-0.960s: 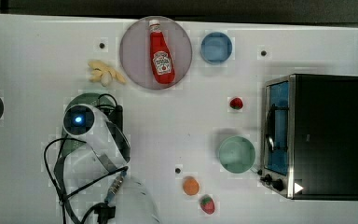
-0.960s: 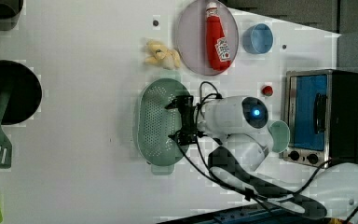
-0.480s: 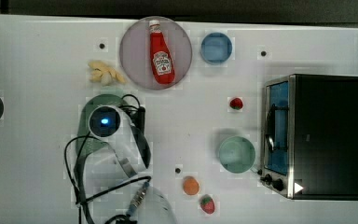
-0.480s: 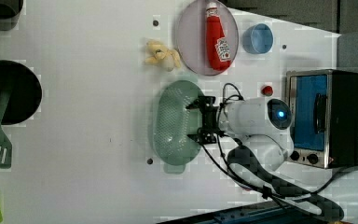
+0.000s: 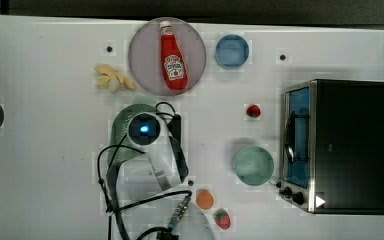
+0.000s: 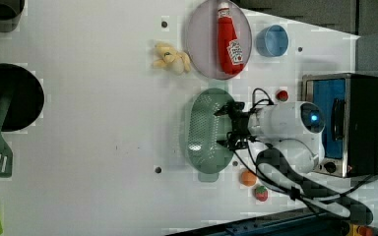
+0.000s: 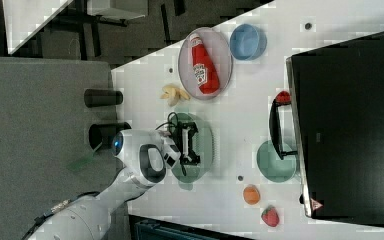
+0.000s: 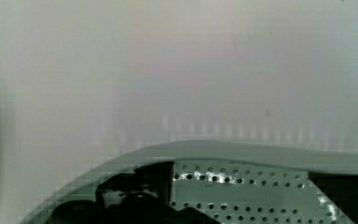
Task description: Drag strainer left to right.
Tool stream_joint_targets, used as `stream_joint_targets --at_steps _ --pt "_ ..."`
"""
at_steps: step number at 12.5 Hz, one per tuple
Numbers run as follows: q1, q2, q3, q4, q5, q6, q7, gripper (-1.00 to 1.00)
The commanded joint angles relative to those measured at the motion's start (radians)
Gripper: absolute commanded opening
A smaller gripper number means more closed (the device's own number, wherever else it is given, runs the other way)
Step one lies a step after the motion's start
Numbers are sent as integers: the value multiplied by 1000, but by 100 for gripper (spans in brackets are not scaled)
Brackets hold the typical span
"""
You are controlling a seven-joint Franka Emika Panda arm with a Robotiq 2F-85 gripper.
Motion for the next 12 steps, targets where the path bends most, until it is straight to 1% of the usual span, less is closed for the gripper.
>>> stream_joint_targets --at_steps 1,7,12 --pt "-60 -29 -59 0 10 0 -132 100" --pt "-100 -33 -145 0 10 25 -190 100" --pt "-121 -33 -215 1 10 34 -350 100"
